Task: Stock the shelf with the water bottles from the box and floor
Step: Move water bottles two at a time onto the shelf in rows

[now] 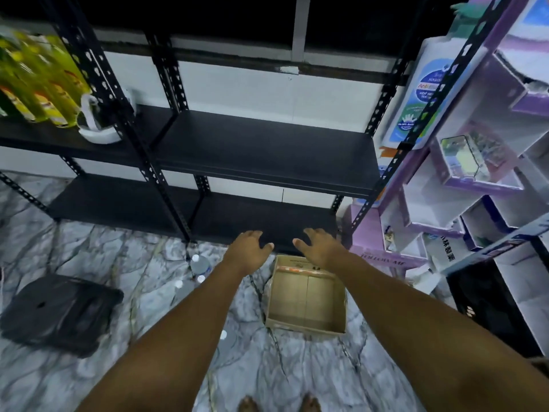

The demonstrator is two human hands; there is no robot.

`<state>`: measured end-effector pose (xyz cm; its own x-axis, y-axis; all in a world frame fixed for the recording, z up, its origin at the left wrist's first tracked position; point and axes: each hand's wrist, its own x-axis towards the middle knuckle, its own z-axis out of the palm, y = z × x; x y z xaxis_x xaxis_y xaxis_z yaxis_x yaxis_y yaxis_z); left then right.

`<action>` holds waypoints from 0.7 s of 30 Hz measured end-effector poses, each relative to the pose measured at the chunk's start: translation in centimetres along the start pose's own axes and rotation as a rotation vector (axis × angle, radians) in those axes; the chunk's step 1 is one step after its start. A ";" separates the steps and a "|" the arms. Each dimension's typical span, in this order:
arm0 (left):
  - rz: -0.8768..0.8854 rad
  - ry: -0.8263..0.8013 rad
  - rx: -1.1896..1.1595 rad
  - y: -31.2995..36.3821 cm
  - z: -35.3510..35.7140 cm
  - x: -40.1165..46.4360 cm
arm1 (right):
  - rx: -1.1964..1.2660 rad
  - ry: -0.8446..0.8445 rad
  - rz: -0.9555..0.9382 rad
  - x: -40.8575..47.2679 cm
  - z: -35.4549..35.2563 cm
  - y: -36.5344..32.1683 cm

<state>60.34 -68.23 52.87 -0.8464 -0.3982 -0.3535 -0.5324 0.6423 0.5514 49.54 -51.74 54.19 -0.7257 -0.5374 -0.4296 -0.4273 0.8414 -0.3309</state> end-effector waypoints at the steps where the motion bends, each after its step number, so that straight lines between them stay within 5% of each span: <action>1: -0.013 0.006 -0.016 -0.8 0.1 -0.3 | 0.008 -0.015 -0.008 0.2 0.6 -0.5; 21: -0.313 0.087 -0.282 -17.7 4.3 1.2 | -0.033 -0.258 -0.205 10.6 13.8 -8.5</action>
<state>68.81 -77.29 39.41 -0.6348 -0.6067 -0.4784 -0.7347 0.2823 0.6169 52.89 -65.37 40.81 -0.4636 -0.6890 -0.5571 -0.5708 0.7131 -0.4070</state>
